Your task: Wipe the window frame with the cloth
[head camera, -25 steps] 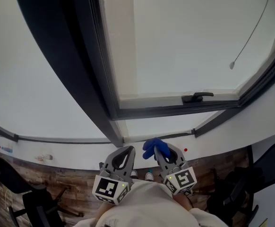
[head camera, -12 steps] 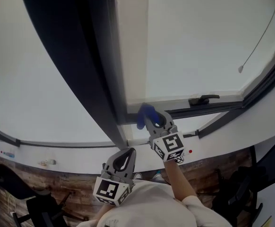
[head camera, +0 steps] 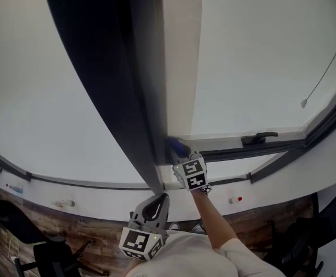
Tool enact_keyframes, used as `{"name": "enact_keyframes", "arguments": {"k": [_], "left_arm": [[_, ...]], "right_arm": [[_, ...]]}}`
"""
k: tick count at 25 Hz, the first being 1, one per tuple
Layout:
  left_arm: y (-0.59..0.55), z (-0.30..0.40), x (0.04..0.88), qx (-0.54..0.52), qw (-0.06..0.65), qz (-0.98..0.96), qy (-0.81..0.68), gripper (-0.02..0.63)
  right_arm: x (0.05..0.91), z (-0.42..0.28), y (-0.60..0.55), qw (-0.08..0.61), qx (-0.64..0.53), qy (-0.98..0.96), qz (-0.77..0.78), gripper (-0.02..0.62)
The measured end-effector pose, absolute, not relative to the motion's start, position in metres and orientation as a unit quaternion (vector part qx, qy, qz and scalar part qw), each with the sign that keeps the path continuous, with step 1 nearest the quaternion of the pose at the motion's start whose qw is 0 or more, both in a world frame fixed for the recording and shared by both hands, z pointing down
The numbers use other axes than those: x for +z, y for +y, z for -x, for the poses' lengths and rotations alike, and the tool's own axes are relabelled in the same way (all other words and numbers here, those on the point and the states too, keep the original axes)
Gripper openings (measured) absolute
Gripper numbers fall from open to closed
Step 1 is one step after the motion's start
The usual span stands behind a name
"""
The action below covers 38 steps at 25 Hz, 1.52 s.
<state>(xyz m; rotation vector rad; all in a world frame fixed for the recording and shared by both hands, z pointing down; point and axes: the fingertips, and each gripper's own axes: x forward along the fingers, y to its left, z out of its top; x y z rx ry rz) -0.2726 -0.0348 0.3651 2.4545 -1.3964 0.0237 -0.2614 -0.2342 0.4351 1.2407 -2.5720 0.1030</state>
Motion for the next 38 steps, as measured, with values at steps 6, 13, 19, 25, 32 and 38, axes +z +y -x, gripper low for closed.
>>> {"name": "enact_keyframes", "arguments": {"k": [6, 13, 19, 25, 32, 38], "left_arm": [[-0.037, 0.274, 0.366, 0.006, 0.158, -0.86, -0.485, 0.009], [-0.035, 0.265, 0.361, 0.002, 0.154, -0.873, -0.463, 0.009], [-0.033, 0.268, 0.359, 0.002, 0.147, -0.876, -0.46, 0.009], [-0.034, 0.269, 0.356, -0.007, 0.144, -0.876, -0.46, 0.009], [-0.035, 0.265, 0.358, -0.009, 0.151, -0.876, -0.458, 0.009], [-0.036, 0.263, 0.36, -0.01, 0.154, -0.877, -0.456, 0.009]], "right_arm": [[0.455, 0.263, -0.232, 0.206, 0.035, -0.879, -0.429, 0.057], [0.456, 0.26, -0.228, 0.204, 0.014, -0.879, -0.431, 0.057], [0.458, 0.254, -0.229, 0.209, 0.015, -0.873, -0.441, 0.057], [0.456, 0.243, -0.231, 0.208, 0.016, -0.868, -0.451, 0.057], [0.456, 0.235, -0.232, 0.207, 0.025, -0.868, -0.451, 0.057], [0.456, 0.228, -0.233, 0.206, 0.032, -0.866, -0.455, 0.057]]}}
